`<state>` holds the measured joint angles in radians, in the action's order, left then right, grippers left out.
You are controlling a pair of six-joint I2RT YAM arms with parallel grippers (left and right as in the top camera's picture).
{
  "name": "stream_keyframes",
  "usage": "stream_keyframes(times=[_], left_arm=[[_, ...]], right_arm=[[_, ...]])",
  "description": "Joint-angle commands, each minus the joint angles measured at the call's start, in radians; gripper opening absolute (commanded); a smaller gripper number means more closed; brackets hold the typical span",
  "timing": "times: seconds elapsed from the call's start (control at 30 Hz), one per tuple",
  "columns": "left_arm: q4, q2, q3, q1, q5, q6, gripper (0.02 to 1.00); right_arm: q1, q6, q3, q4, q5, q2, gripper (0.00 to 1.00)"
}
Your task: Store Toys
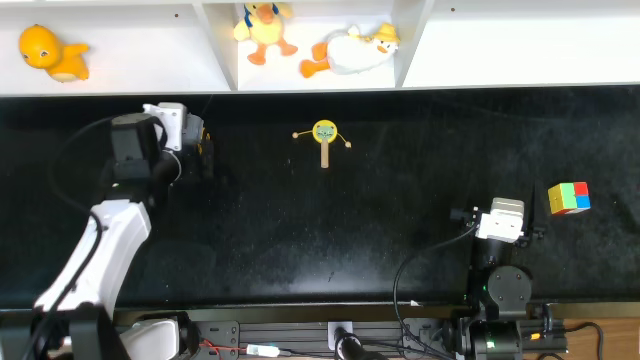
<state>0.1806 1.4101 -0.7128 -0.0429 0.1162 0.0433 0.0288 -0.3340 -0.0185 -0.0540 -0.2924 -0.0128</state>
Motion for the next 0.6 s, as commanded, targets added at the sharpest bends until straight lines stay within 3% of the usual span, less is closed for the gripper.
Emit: stream_keyframes(times=[0.03, 0.23, 0.6], left_arm=[[-0.029, 0.05, 0.004, 0.021, -0.037, -0.011, 0.833], [-0.039, 0.06, 0.004, 0.021, -0.045, -0.011, 0.61], [0.003, -0.021, 0.004, 0.021, -0.079, -0.011, 0.518]], right_arm=[[0.005, 0.0, 0.013, 0.003, -0.004, 0.008, 0.996], [0.005, 0.0, 0.013, 0.003, -0.004, 0.008, 0.996], [0.005, 0.0, 0.013, 0.003, -0.004, 0.008, 0.996]])
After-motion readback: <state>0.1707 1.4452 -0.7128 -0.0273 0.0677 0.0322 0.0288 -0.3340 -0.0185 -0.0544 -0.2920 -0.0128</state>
